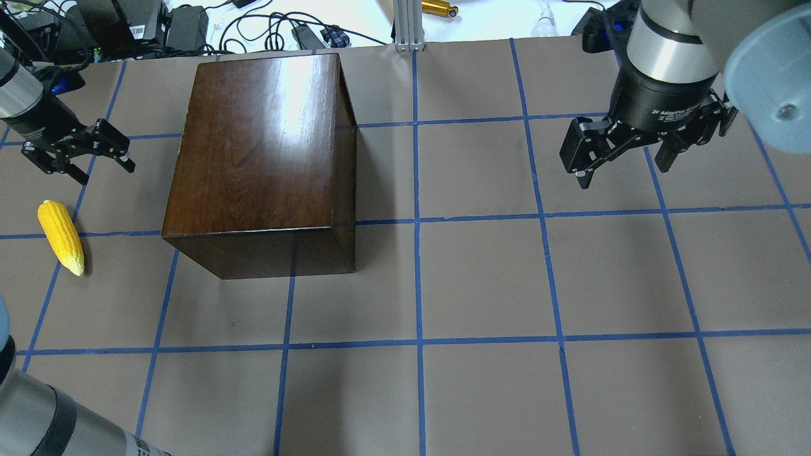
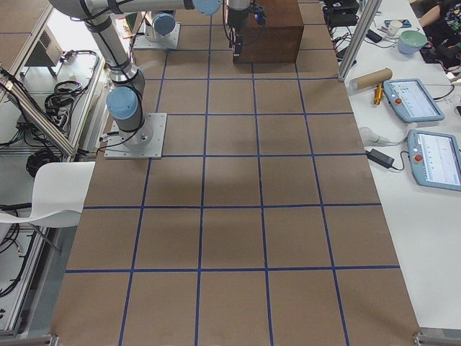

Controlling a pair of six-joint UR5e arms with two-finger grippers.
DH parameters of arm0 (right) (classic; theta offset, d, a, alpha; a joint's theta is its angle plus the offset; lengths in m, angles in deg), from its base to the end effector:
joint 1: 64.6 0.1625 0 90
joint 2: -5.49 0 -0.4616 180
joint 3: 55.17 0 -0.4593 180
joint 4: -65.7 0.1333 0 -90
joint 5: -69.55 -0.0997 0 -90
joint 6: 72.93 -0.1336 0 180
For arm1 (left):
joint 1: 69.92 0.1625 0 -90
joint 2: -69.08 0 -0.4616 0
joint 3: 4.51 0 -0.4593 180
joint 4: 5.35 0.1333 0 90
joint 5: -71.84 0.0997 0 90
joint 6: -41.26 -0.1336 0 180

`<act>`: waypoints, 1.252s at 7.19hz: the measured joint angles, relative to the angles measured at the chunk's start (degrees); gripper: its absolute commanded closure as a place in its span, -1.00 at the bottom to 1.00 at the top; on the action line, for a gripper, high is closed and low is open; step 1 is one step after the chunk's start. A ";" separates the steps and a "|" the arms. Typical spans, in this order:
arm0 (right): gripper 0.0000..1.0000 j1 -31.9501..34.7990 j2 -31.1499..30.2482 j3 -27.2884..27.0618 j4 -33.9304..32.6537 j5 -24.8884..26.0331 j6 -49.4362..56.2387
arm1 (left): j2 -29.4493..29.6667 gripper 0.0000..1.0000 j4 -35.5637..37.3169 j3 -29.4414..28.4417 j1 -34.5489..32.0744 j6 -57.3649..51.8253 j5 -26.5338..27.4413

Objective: Open drawer and put corn inside
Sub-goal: 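Move the left gripper off the cabinet down beside its drawer side, then hook the left gripper onto the white drawer handle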

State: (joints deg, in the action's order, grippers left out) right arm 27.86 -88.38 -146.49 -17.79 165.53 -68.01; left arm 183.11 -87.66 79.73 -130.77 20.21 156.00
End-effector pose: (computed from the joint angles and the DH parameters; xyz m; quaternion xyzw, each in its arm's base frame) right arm 0.1415 -0.5124 0.5040 0.0660 -0.9959 -0.0356 0.0514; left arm 0.2116 -0.6809 0.2912 0.0749 -0.9916 -0.0619 0.0850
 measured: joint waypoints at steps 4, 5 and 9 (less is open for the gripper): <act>-1.00 0.00 0.00 0.00 0.02 0.00 0.00 | 0.29 -1.00 -0.13 0.60 0.01 -8.63 -11.89; -1.00 0.00 0.00 0.00 0.03 0.00 0.00 | 0.44 -1.00 -0.48 0.74 -0.06 -9.85 -14.10; -1.00 0.00 0.00 0.00 0.05 0.00 0.00 | 1.24 -1.00 -0.61 2.90 -0.63 -11.87 -15.56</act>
State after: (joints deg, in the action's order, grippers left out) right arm 27.86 -88.38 -146.49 -17.74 165.53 -68.01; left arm 184.35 -88.27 82.63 -131.40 8.34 140.44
